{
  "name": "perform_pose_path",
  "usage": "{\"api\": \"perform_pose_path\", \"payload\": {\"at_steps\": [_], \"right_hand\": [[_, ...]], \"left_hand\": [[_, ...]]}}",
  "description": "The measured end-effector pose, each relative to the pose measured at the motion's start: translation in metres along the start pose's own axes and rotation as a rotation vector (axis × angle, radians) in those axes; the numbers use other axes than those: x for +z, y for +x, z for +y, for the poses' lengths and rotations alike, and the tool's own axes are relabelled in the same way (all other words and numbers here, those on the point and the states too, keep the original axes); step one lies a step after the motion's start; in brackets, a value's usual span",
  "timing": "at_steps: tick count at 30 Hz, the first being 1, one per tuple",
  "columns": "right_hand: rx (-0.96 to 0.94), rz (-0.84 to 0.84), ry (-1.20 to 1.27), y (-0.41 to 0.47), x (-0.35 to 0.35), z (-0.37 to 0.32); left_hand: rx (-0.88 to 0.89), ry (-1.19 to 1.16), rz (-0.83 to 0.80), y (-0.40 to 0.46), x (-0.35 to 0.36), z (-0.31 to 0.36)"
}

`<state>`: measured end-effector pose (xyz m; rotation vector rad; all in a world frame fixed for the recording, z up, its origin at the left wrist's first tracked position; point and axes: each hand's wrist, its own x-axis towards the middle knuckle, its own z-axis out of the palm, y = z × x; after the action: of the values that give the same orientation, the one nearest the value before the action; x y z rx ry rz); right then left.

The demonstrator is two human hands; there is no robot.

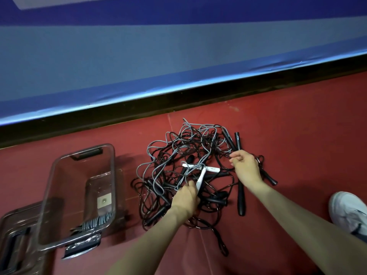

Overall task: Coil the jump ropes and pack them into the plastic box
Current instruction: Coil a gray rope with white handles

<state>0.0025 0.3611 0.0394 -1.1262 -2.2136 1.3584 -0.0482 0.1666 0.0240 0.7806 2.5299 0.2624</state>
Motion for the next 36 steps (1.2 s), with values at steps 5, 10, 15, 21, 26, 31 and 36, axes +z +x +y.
{"api": "perform_pose_path", "payload": {"at_steps": [5, 10, 15, 21, 26, 31, 36], "right_hand": [[-0.057, -0.001, -0.092, 0.006, 0.011, -0.008], [-0.121, -0.042, -0.207, 0.005, 0.033, -0.015], [-0.139, -0.207, -0.411, 0.002, 0.064, -0.005], [-0.128, -0.439, -0.828, -0.009, 0.080, 0.014], [-0.170, -0.204, -0.659, -0.008, 0.093, 0.002], [-0.379, 0.004, -0.518, -0.014, 0.103, -0.026], [-0.531, -0.313, -0.508, -0.012, 0.125, -0.052]], "left_hand": [[-0.007, -0.449, 0.080, -0.009, -0.020, -0.012], [-0.119, -0.869, 0.375, -0.015, -0.056, -0.038], [-0.249, -1.137, 0.551, -0.020, -0.082, -0.074], [-0.333, -1.246, 0.598, -0.021, -0.086, -0.098], [-0.309, -1.258, 0.612, -0.026, -0.087, -0.095], [-0.301, -1.285, 0.674, -0.031, -0.101, -0.097], [-0.290, -1.237, 0.698, -0.037, -0.100, -0.099]]}}
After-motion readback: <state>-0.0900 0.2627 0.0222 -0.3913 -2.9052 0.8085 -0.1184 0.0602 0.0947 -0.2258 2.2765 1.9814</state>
